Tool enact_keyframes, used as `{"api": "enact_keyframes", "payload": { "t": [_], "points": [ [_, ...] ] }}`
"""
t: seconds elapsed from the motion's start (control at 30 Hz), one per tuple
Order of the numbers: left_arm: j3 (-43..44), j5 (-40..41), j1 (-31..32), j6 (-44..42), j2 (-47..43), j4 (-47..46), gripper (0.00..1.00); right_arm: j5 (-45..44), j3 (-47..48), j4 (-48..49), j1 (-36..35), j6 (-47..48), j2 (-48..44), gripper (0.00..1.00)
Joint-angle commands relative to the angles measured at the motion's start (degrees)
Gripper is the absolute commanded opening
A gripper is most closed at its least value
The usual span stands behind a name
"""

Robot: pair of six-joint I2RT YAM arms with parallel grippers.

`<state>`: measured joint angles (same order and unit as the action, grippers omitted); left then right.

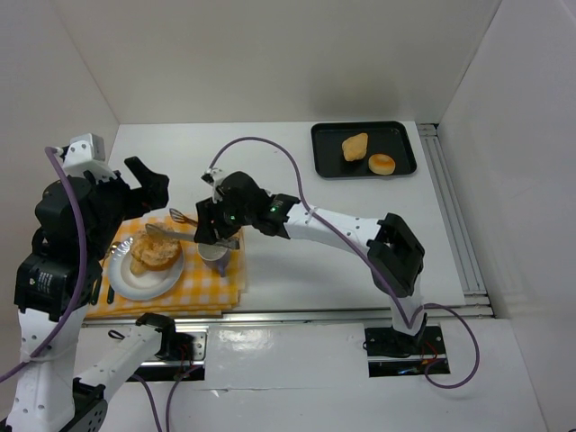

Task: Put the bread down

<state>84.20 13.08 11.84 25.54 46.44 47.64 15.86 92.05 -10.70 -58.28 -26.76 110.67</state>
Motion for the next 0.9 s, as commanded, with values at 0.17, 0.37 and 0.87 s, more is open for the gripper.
{"api": "enact_keyframes", "payload": {
  "t": [0.17, 0.37, 0.87],
  "points": [
    [-0.8, -1.2, 0.2, -0.7, 0.0, -3.0, 0.99, -12.2, -2.1, 3.8, 1.7, -0.5, -7.9, 0.64],
    [-1.3, -1.2, 0.2, -0.7, 0.0, -3.0, 0.99, -17.0, -13.1, 5.2, 7.4, -2.0, -17.0, 0.66],
    [-1.9, -1.7, 0.2, -0.1, 0.0, -4.0, 0.99, -23.9, -30.0, 3.8, 15.1, -4.3, -26.2, 0.66]
  ]
}}
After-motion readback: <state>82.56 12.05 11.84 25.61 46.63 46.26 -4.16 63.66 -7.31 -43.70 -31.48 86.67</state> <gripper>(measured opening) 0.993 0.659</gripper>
